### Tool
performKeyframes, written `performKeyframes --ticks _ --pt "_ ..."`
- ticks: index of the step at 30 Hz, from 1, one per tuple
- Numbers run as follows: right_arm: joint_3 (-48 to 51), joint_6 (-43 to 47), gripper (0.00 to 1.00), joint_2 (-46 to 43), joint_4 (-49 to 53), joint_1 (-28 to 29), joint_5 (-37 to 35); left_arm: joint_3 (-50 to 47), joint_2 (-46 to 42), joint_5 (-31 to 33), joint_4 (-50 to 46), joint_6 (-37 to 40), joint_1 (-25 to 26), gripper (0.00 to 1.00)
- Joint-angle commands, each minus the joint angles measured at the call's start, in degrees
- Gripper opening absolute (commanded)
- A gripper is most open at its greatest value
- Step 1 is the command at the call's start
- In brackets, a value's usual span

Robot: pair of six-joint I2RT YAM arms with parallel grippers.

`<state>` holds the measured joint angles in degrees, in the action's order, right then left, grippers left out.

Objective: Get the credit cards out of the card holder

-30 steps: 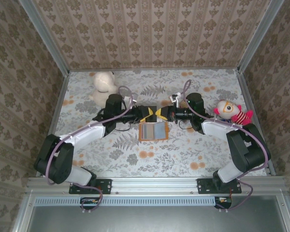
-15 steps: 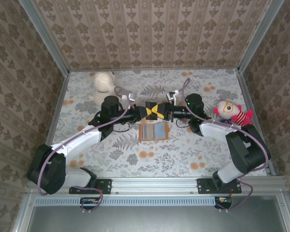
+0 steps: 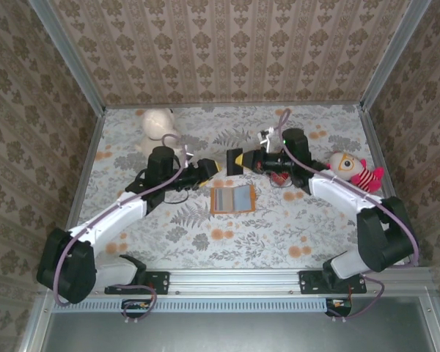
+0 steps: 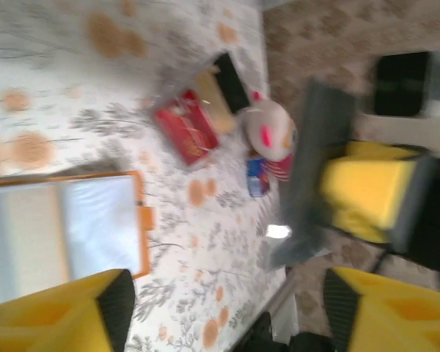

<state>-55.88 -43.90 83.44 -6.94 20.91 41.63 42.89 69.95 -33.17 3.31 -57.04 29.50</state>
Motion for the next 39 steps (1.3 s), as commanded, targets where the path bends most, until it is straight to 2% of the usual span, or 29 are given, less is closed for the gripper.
performKeyframes --ticks 1,3,4,7,10,13,16,23,26,28,31,39 --pt "-7.09 26.50 0.00 -3.37 26.14 -0.86 -14.98 3.81 -1.93 7.76 -17.77 8.97 -2.36 0.79" --pt "-9.91 32.51 0.00 -3.17 29.93 -1.49 -20.92 5.05 -2.34 11.77 -22.95 12.28 -2.95 0.83" --pt "-11.29 35.30 0.00 -2.72 31.37 -1.92 -23.33 5.40 -2.58 13.02 -24.58 13.82 -4.81 0.86" --pt "-15.66 41.43 0.00 -1.49 35.38 -3.53 -29.58 6.22 -2.54 14.31 -26.93 17.54 -7.32 0.93" --pt "-19.31 46.38 0.00 -0.36 39.44 -6.03 -32.23 6.58 -2.36 16.26 -27.84 21.30 -8.64 1.00" --pt "-22.01 51.24 0.00 1.10 42.77 -8.24 -35.26 7.28 -1.04 16.56 -28.57 24.78 -9.59 1.00" --pt "-24.67 58.00 0.00 3.46 46.90 -9.97 -36.31 8.15 0.53 16.98 -29.38 27.28 -9.75 1.00" --pt "-29.98 66.54 0.00 11.24 53.52 -12.97 -36.91 9.38 3.76 16.38 -29.11 30.16 -9.76 1.00" --pt "-32.53 67.72 0.00 13.88 53.78 -14.78 -30.37 9.45 4.52 15.76 -29.07 30.51 -9.80 1.00" --pt "-35.14 69.43 0.00 16.63 55.24 -15.19 -28.54 9.22 4.49 14.53 -28.44 30.67 -9.78 1.00" --pt "-38.17 73.04 0.00 20.78 58.87 -15.28 -29.35 8.55 4.36 13.77 -27.58 30.93 -9.72 1.00" --pt "-38.53 77.81 0.00 25.17 59.68 -15.42 -31.08 9.40 5.38 12.05 -28.62 31.15 -9.68 1.00"
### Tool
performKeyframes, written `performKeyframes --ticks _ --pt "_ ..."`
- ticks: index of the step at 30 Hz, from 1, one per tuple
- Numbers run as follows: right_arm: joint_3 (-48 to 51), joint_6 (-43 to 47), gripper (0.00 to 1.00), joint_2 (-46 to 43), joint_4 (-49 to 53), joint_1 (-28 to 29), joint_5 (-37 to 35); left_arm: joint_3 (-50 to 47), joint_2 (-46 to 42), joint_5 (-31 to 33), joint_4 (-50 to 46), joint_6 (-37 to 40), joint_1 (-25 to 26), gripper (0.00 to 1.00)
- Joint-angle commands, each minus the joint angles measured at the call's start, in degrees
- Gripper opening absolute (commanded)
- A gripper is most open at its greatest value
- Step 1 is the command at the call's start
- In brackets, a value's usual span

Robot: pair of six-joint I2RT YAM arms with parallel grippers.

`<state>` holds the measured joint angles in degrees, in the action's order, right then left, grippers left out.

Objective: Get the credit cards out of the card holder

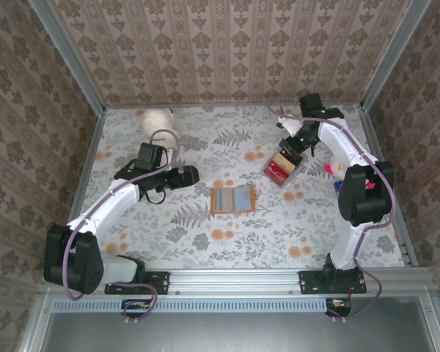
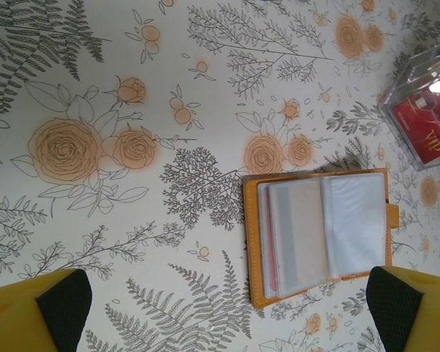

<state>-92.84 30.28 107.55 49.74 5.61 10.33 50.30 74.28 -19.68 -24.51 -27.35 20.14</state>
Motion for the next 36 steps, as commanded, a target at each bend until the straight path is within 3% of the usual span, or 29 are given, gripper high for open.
performKeyframes --ticks 1,14,24,28,36 --pt "-1.58 3.88 0.00 1.46 2.76 -0.16 -0.73 2.46 1.53 -1.41 -1.16 1.66 -0.29 1.00" --pt "-5.94 7.54 0.00 6.03 5.88 -0.33 -5.95 3.51 7.85 -1.15 0.93 0.37 -0.37 1.00" --pt "-8.35 6.84 0.12 9.16 6.16 -0.33 -6.69 2.34 8.00 -1.68 3.65 -2.37 -0.03 1.00" --pt "-8.80 6.73 0.21 8.14 6.50 -0.33 -4.64 2.98 8.41 -2.03 3.40 -2.62 0.30 1.00" --pt "-7.63 3.71 0.20 2.95 4.64 -0.42 -3.73 3.90 8.50 -2.33 3.28 -2.57 1.57 1.00"
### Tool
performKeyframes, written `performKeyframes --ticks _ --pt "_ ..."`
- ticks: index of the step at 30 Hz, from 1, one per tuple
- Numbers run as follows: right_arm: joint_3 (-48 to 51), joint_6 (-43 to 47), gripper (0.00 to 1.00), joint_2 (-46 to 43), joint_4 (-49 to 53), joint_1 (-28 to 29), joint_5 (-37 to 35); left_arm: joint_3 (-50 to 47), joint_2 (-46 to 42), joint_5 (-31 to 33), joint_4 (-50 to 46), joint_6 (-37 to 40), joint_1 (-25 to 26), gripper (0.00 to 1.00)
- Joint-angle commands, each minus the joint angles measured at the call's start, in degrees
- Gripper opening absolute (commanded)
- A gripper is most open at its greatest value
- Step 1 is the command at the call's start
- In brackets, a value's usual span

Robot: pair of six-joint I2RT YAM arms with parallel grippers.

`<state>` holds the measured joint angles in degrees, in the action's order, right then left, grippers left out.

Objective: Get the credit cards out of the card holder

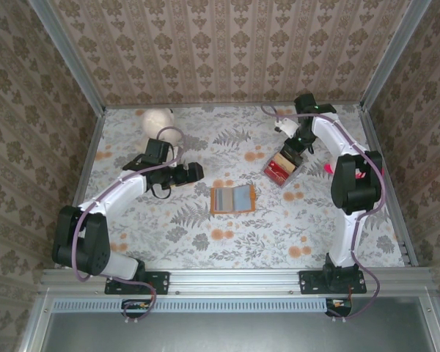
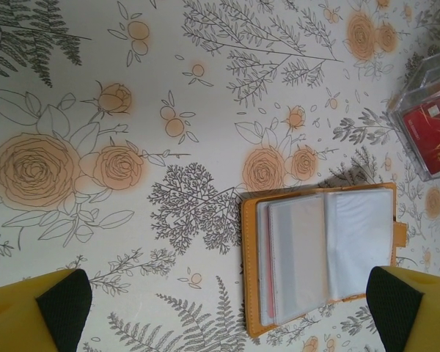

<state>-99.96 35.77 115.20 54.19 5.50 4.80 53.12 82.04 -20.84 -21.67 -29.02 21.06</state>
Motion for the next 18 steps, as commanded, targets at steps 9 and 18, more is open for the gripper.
performKeyframes --ticks 9,18 --pt "11.50 -26.22 0.44 -19.00 -15.51 -0.01 3.07 1.57 1.97 -1.86 -1.90 -4.73 4.74 0.91" --pt "24.65 -47.52 0.47 -27.92 -19.48 6.79 6.24 1.12 4.39 -1.54 0.02 -12.90 12.70 0.64"
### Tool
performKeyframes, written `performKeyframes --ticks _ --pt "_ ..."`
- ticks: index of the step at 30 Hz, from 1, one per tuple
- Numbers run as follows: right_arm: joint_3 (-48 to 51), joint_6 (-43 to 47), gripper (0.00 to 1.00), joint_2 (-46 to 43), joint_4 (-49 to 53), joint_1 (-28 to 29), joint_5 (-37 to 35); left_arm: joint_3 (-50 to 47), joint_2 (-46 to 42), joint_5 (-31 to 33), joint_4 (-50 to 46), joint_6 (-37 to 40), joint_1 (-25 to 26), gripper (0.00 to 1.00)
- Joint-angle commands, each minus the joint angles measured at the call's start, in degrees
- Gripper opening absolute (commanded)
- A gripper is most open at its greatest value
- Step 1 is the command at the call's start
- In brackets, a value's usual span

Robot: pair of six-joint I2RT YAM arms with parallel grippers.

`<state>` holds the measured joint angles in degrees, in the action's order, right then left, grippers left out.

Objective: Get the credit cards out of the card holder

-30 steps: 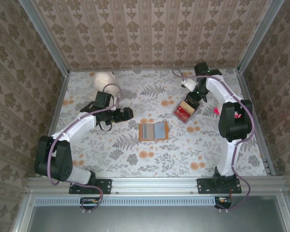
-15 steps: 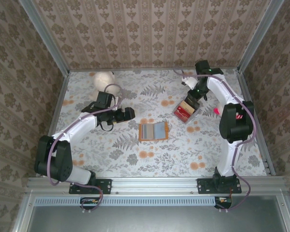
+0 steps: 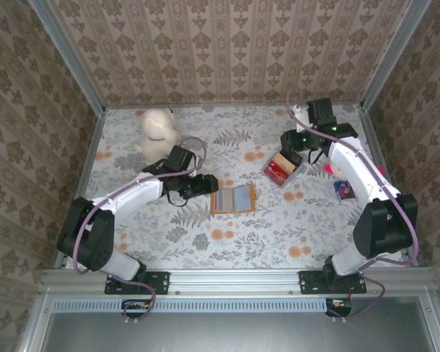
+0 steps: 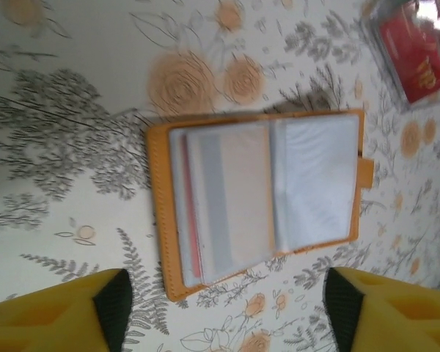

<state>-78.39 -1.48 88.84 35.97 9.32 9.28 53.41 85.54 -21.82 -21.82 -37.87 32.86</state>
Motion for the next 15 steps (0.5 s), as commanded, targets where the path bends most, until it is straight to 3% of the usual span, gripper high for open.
performKeyframes --ticks 1,8,15 --pt "4.56 -12.66 0.46 -2.06 -1.35 4.19 1.48 0.56 1.29 -0.50 0.47 -4.71 1.19 0.59" --pt "15.47 -30.97 0.46 -4.46 -9.15 14.73 -1.19 -0.41 4.99 -3.04 3.97 -6.45 2.45 0.42" --pt "18.59 -38.62 0.46 0.20 -13.97 21.85 -0.58 -0.68 7.39 -2.61 4.92 -7.96 3.14 0.41"
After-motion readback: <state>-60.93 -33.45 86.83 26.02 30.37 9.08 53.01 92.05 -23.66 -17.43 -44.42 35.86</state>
